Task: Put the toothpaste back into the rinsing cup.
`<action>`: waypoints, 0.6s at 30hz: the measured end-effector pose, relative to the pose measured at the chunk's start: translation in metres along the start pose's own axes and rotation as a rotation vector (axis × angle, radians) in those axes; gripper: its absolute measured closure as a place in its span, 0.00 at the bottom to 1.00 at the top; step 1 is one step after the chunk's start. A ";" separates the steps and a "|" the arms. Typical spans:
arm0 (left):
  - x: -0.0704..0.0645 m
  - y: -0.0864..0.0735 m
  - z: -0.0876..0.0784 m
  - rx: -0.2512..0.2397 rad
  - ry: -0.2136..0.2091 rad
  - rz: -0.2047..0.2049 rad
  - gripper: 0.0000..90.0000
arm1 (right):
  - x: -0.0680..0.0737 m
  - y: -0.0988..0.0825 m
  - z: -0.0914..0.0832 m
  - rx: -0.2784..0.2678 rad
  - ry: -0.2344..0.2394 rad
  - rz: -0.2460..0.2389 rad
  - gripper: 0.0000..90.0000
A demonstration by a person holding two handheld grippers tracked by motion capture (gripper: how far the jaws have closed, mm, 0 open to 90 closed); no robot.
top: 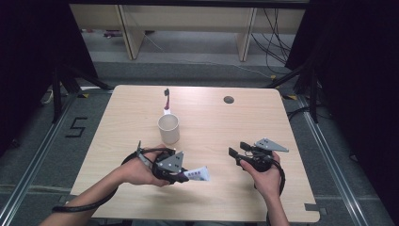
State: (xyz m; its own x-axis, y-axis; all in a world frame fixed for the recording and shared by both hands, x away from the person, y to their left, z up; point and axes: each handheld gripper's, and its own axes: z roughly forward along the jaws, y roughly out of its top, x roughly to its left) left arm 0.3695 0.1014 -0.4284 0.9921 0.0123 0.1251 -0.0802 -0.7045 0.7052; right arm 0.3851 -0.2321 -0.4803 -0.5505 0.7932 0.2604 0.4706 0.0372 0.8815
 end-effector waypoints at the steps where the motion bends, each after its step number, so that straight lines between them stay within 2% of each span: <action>1: 0.001 -0.001 -0.002 -0.024 0.014 -0.011 0.81 | 0.000 0.000 -0.001 0.000 -0.009 -0.015 0.42; 8: 0.010 -0.008 -0.017 -0.195 0.104 -0.085 0.81 | -0.001 -0.001 0.001 -0.001 -0.001 -0.012 0.42; 10: 0.012 -0.010 -0.021 -0.243 0.121 -0.124 0.81 | -0.001 -0.001 0.000 0.003 -0.003 -0.012 0.42; 14: 0.019 -0.014 -0.028 -0.353 0.198 -0.202 0.81 | -0.001 0.000 0.000 0.007 -0.006 -0.013 0.42; 16: 0.021 -0.016 -0.031 -0.390 0.235 -0.229 0.81 | -0.002 -0.001 0.000 0.003 -0.007 -0.017 0.42; 17: 0.022 -0.017 -0.032 -0.411 0.258 -0.241 0.81 | 0.001 -0.001 -0.001 0.013 -0.001 0.019 0.42; 18: 0.023 -0.017 -0.034 -0.427 0.271 -0.252 0.81 | 0.000 -0.001 0.000 0.010 -0.008 0.010 0.42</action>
State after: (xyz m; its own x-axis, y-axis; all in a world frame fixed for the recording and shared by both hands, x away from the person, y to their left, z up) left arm 0.3901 0.1377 -0.4144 0.9299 0.3642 0.0512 0.0679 -0.3069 0.9493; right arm 0.3842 -0.2319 -0.4815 -0.5401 0.7985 0.2659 0.4831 0.0355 0.8748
